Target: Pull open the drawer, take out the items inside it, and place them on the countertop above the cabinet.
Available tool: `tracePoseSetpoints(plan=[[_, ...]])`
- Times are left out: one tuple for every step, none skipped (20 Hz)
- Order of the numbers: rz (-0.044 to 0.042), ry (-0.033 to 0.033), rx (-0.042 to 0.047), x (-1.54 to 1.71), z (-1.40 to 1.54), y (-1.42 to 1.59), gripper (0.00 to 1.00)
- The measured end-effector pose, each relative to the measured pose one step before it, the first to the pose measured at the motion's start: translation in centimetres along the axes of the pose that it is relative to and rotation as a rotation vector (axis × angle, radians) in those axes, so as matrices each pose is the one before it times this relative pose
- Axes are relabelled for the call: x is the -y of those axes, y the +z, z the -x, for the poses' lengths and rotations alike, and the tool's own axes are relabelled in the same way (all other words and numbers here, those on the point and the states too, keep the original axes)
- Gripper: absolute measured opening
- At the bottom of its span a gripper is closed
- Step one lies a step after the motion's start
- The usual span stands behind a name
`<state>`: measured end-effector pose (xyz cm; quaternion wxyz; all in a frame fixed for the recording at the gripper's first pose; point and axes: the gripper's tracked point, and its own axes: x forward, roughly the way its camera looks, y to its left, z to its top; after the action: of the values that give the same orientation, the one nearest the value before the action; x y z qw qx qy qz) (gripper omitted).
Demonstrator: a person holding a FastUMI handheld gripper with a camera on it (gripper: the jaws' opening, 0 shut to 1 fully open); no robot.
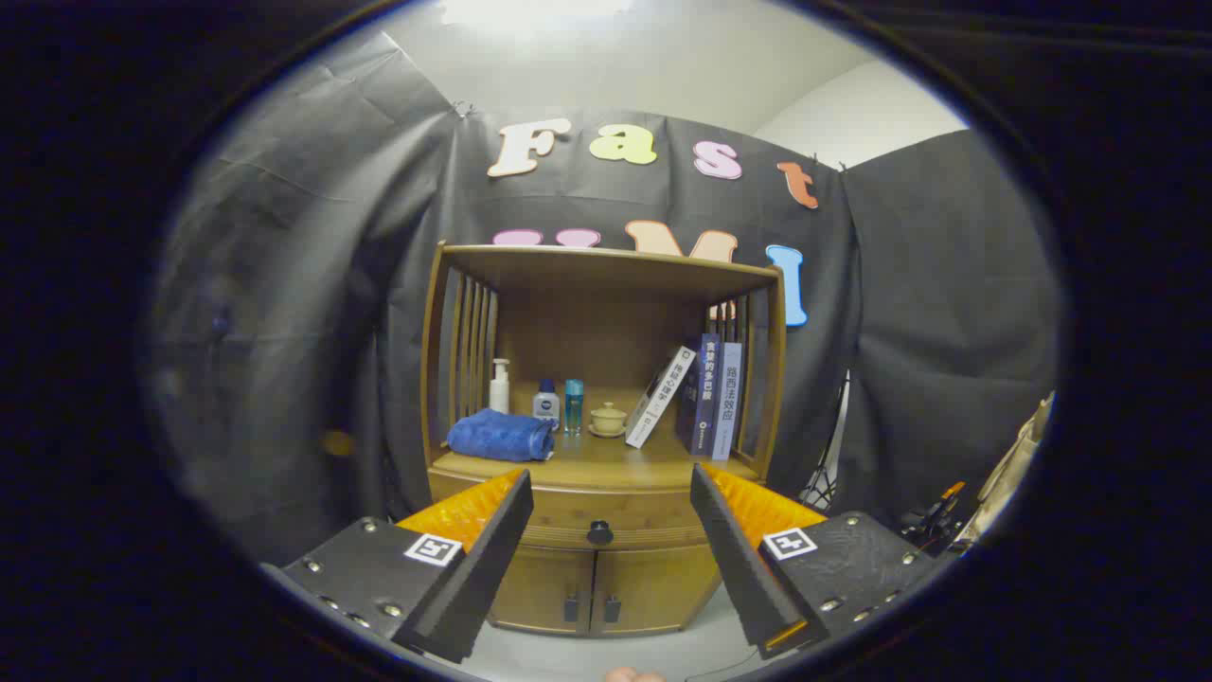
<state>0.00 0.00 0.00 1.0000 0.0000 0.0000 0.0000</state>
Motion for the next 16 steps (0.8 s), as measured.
tracePoseSetpoints(plan=[[-0.00183,-0.00292,0.00148,0.075,-0.005,0.052,1.00],[-0.00479,-0.00043,-0.00017,0.057,0.014,-0.062,1.00],[-0.00485,0.00054,-0.00679,-0.028,-0.078,-0.169,1.00],[-0.00027,0.00144,-0.01342,-0.025,-0.182,-0.520,1.00],[0.00104,-0.00088,-0.01242,0.049,-0.137,-0.344,1.00],[0.00192,-0.00081,-0.00901,0.031,-0.092,-0.275,1.00],[0.00129,-0.00253,-0.00499,0.032,-0.071,-0.154,1.00],[-0.00116,-0.00058,0.00127,-0.033,-0.039,-0.036,1.00],[-0.00034,0.00122,0.00256,-0.067,-0.093,0.071,1.00],[0.00061,-0.00121,0.00303,-0.039,-0.064,-0.069,1.00],[-0.00088,0.00025,0.00490,-0.095,-0.062,0.094,1.00],[-0.00356,-0.00108,0.00669,0.011,-0.121,0.089,1.00],[-0.00492,-0.00229,0.00576,0.041,-0.137,0.068,1.00],[-0.00532,-0.00154,0.00586,-0.041,-0.047,-0.053,1.00],[-0.00463,-0.00110,0.00408,-0.016,-0.257,-0.064,1.00],[-0.00445,0.00118,0.00193,-0.038,-0.242,-0.237,1.00]])
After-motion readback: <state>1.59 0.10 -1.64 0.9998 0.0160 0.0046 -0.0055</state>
